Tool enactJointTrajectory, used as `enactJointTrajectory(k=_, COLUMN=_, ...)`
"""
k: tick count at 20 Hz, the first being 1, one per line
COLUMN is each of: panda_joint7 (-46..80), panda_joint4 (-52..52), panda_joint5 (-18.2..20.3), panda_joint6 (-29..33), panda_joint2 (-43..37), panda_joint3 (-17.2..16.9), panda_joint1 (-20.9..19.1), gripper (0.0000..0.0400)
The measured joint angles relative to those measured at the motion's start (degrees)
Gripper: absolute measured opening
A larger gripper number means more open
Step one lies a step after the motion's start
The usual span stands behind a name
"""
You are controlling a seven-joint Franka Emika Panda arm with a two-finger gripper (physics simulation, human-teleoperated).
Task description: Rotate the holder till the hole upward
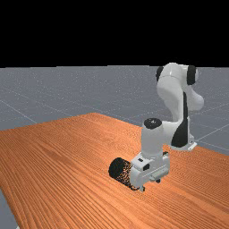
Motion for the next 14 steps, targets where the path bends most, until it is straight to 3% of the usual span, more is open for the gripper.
enactJointTrajectory(k=2, panda_joint7=0.2, panda_joint4=-0.4, panda_joint5=-0.3, panda_joint6=2.3, panda_joint2=1.6, panda_joint3=-0.1, panda_joint1=0.1, gripper=0.04)
enactJointTrajectory(k=3, panda_joint7=3.8, panda_joint4=-1.3, panda_joint5=-3.6, panda_joint6=4.8, panda_joint2=2.0, panda_joint3=-2.8, panda_joint1=2.6, gripper=0.04)
enactJointTrajectory(k=4, panda_joint7=4.0, panda_joint4=-1.0, panda_joint5=-3.8, panda_joint6=5.4, panda_joint2=3.1, panda_joint3=-3.1, panda_joint1=2.8, gripper=0.04)
enactJointTrajectory(k=6, panda_joint7=9.4, panda_joint4=15.9, panda_joint5=-11.1, panda_joint6=-11.6, panda_joint2=14.1, panda_joint3=-10.4, panda_joint1=9.7, gripper=0.04)
enactJointTrajectory(k=7, panda_joint7=3.8, panda_joint4=-0.4, panda_joint5=-3.4, panda_joint6=7.9, panda_joint2=6.2, panda_joint3=-2.9, panda_joint1=2.9, gripper=0.04)
enactJointTrajectory(k=11, panda_joint7=9.5, panda_joint4=6.9, panda_joint5=-8.6, panda_joint6=3.3, panda_joint2=11.3, panda_joint3=-8.2, panda_joint1=8.4, gripper=0.04)
enactJointTrajectory(k=12, panda_joint7=13.9, panda_joint4=20.1, panda_joint5=-14.2, panda_joint6=-12.0, panda_joint2=18.9, panda_joint3=-14.2, panda_joint1=14.2, gripper=0.04)
enactJointTrajectory(k=13, panda_joint7=10.7, panda_joint4=8.8, panda_joint5=-9.9, panda_joint6=1.0, panda_joint2=12.3, panda_joint3=-9.5, panda_joint1=10.0, gripper=0.04)
enactJointTrajectory(k=14, panda_joint7=11.7, panda_joint4=10.5, panda_joint5=-10.6, panda_joint6=-1.1, panda_joint2=13.2, panda_joint3=-10.2, panda_joint1=11.2, gripper=0.0392)
